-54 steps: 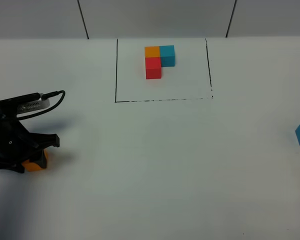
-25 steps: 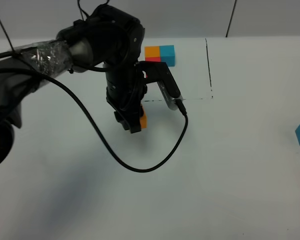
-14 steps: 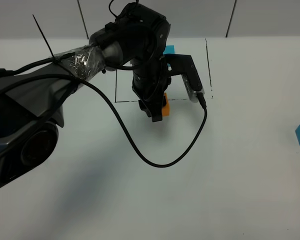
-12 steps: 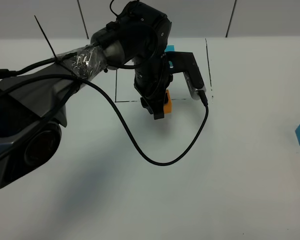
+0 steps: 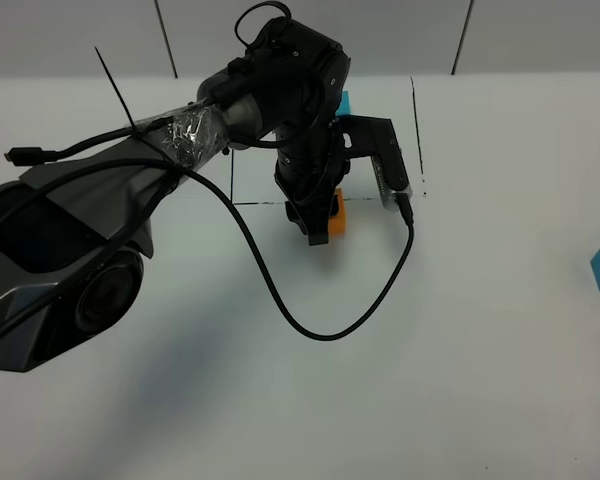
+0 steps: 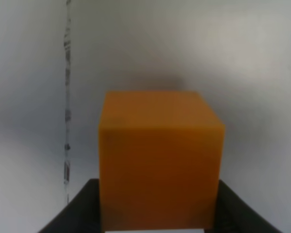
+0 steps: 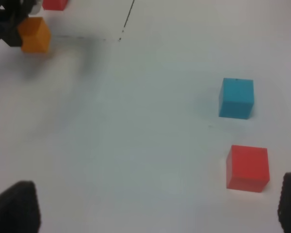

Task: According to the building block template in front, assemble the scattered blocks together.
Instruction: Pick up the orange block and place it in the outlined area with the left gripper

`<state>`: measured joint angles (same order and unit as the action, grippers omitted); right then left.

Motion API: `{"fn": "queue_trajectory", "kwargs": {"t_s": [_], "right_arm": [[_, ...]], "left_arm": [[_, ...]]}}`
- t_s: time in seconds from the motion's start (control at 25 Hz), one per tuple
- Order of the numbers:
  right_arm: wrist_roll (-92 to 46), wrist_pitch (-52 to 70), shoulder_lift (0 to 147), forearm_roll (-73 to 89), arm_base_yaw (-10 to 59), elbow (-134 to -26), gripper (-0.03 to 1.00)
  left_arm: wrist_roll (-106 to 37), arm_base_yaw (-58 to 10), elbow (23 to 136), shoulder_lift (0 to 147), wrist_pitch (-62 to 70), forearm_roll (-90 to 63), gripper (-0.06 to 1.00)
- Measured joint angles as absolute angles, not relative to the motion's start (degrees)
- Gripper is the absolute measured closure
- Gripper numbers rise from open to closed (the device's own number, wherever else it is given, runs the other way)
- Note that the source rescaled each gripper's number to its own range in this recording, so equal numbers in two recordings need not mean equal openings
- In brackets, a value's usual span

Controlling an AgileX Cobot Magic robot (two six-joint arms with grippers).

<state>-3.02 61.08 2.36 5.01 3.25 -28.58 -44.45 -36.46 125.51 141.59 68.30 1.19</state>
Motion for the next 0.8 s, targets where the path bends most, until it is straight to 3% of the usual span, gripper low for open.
{"fn": "queue_trajectory", "kwargs": {"t_s": [0.8], "right_arm": [[-3.0,61.1,2.4,5.1,3.2,-28.6,0.01]], "left_arm": [[-45.7,-36.5,125.8,143.9,68.3,-0.6,0.94]]}}
